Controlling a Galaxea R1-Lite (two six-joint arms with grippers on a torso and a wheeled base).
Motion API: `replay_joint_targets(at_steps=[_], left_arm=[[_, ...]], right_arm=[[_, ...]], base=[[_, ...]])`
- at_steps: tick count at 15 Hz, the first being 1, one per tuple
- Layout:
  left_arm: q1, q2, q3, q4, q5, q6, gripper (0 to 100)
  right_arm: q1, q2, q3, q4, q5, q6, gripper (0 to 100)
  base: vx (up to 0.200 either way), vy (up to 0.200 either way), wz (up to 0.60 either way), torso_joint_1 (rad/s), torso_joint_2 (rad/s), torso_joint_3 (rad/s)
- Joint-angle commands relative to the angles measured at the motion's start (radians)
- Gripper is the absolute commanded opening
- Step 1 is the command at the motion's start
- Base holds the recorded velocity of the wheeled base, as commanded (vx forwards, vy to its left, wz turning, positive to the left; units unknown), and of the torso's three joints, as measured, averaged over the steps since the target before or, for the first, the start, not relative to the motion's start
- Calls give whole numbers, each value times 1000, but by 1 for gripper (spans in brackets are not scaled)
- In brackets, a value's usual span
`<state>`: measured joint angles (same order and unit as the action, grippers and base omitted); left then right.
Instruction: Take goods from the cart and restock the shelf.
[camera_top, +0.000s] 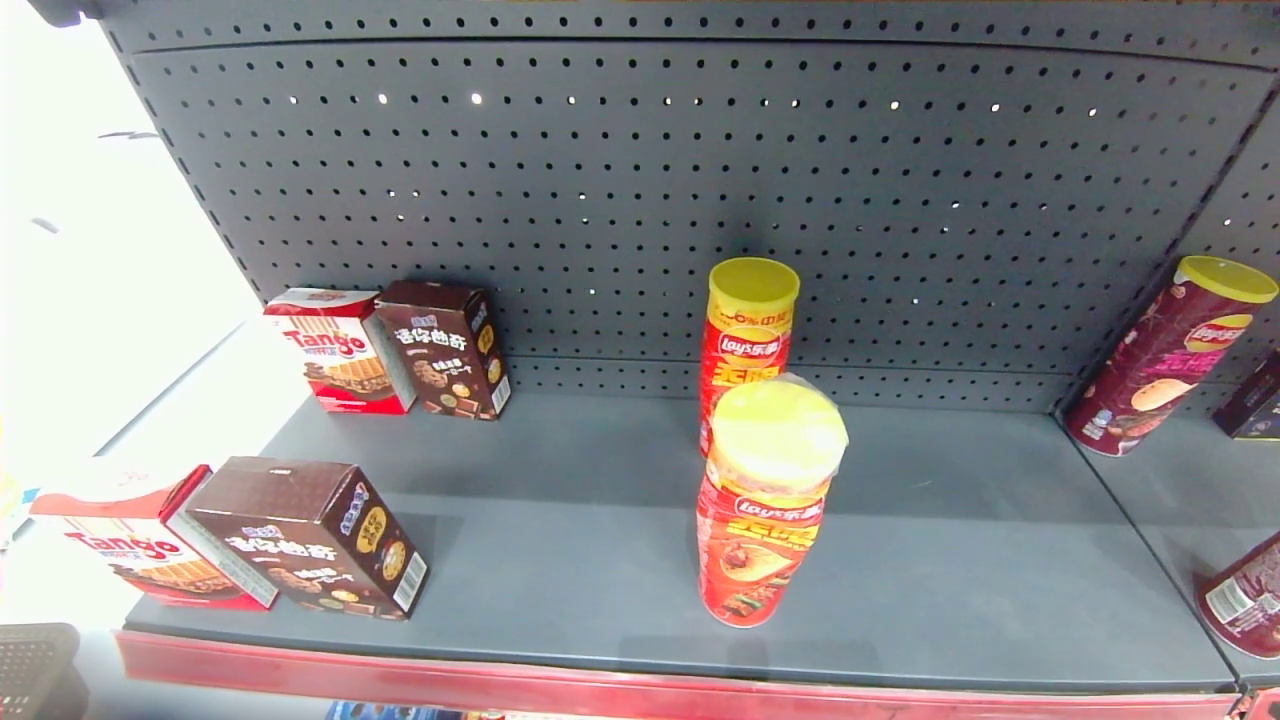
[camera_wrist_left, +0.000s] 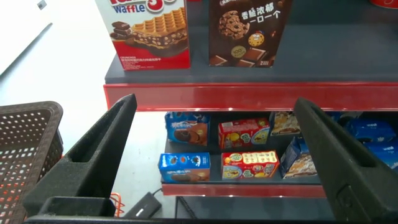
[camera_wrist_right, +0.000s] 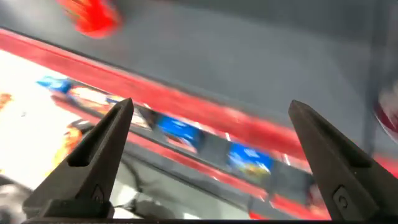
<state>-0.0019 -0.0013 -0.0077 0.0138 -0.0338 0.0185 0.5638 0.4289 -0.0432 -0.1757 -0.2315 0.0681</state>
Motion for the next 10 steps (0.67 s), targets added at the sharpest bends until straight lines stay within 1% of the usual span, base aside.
replay_joint_targets(at_steps=[1,2,3,4,5,6,8,10], left_arm=[[0,1,0,0,-1,0,100],[0,1,0,0,0,0,100],[0,1,0,-2,-1,0,100],[0,1,0,-2,0,0,100],[0,1,0,-2,0,0,100],[0,1,0,-2,0,0,100],[0,1,0,-2,0,0,100],[0,1,0,-2,-1,-2,100]], right_arm=[[-147,-213,37,134,6,1,100],[-223,-242,19,173,6,1,100],[-337,-240,19,173,-2,-1,100],[-492,-246,19,174,9,-1,100],[-634,-262,16,179,44,-1,100],[-737,-309,29,177,120,-7,100],[-734,-325,43,171,227,-40,100],[-716,-325,43,173,253,-63,100]], base=[[0,0,0,0,0,0],[0,0,0,0,0,0],[0,0,0,0,0,0],[0,0,0,0,0,0],[0,0,0,0,0,0],[0,0,0,0,0,0],[0,0,0,0,0,0],[0,0,0,0,0,0]])
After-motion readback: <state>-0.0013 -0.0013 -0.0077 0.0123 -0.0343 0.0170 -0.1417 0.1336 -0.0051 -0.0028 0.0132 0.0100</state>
